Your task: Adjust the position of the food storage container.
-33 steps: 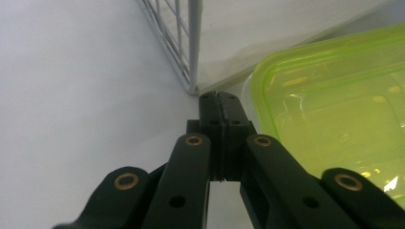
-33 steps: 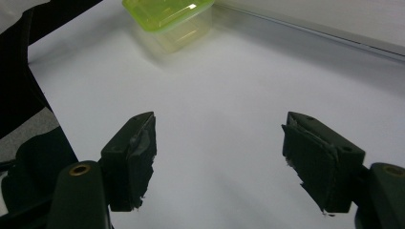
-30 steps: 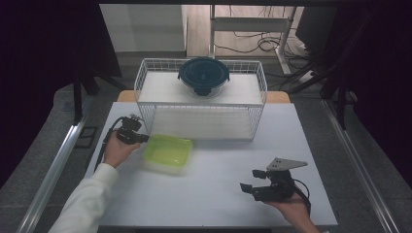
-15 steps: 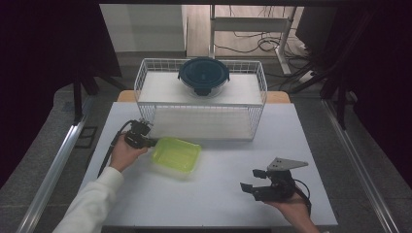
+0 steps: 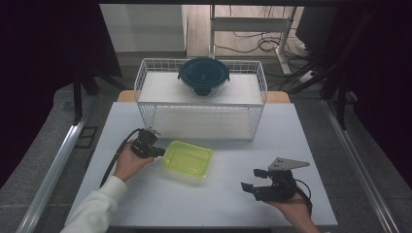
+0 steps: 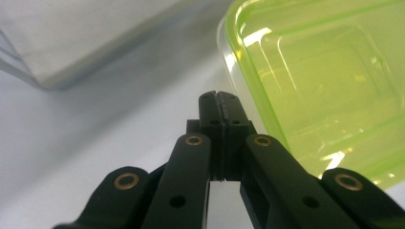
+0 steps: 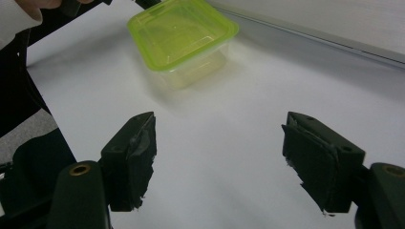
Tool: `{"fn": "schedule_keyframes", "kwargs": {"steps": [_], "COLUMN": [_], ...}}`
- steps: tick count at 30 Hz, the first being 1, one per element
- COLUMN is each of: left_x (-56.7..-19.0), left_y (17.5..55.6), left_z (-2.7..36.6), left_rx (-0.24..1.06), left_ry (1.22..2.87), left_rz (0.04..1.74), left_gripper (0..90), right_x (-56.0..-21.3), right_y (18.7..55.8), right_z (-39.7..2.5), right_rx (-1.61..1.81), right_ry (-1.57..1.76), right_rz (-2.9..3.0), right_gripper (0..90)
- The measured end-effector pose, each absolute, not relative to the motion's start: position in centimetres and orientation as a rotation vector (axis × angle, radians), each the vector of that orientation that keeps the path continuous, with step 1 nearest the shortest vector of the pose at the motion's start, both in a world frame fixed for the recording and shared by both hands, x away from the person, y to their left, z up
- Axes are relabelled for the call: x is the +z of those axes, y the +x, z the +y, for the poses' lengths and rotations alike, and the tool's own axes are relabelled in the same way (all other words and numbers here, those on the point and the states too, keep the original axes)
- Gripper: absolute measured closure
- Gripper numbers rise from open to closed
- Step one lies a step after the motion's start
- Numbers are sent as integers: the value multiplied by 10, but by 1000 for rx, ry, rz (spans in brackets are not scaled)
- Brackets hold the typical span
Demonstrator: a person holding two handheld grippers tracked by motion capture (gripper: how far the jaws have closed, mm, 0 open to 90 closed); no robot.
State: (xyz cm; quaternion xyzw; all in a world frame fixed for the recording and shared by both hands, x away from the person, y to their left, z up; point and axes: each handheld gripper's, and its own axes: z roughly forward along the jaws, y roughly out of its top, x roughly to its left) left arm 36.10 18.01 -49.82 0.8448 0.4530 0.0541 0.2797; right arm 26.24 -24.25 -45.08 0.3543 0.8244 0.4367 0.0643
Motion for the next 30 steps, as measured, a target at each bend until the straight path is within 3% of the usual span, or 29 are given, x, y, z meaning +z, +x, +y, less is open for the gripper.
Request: {"fn": "schedule_keyframes", "kwargs": {"steps": [30], "left_x": [-497], "left_y": [323], "left_z": [159], "left_rx": [65], "left_ry": [2219], "left_rz": [1093], "left_gripper": [900], "right_x": [-453], "right_y": [262], "right_z": [-240], "right_rx": [1306], "right_ry": [1081], "right_rz": [2499], "right_gripper": [271]}}
